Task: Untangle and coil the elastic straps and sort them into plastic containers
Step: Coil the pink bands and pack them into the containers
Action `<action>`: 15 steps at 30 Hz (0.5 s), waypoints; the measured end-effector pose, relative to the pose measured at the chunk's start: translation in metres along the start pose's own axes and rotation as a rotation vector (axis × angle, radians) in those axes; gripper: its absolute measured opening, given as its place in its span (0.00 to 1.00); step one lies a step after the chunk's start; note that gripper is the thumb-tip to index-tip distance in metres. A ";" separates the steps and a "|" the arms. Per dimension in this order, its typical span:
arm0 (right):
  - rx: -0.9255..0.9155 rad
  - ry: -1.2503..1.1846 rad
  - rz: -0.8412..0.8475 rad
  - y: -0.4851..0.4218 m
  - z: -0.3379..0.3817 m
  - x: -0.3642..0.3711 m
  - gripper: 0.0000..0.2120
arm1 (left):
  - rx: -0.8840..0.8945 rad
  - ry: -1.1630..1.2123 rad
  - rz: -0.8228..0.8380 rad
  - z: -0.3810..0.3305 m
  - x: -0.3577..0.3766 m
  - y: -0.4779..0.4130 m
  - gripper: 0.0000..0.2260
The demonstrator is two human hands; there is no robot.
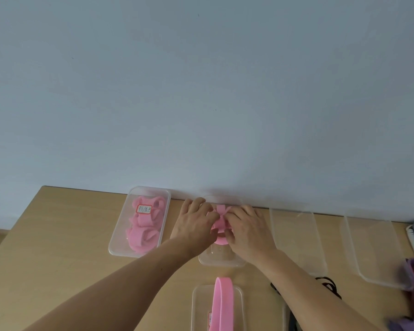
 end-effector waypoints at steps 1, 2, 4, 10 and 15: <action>-0.001 -0.005 -0.005 0.001 0.000 -0.001 0.15 | -0.011 0.002 0.034 0.002 0.005 0.000 0.16; 0.000 -0.013 -0.007 0.003 0.001 -0.002 0.15 | -0.028 0.014 0.043 0.003 0.008 0.000 0.17; 0.008 -0.025 -0.002 0.004 0.001 -0.003 0.16 | -0.034 0.008 0.033 0.004 0.006 0.000 0.18; 0.065 -0.027 0.020 0.007 0.001 -0.004 0.11 | -0.050 0.060 0.002 0.005 0.001 0.002 0.21; 0.085 -0.011 0.058 0.008 0.003 -0.009 0.14 | -0.070 0.082 0.040 0.006 -0.002 0.003 0.31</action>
Point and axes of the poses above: each hand's wrist, its own y-axis away from the middle knuckle, its own x-axis out of the palm, z = x × y, the point moved 3 cm from there along -y, towards the middle knuckle
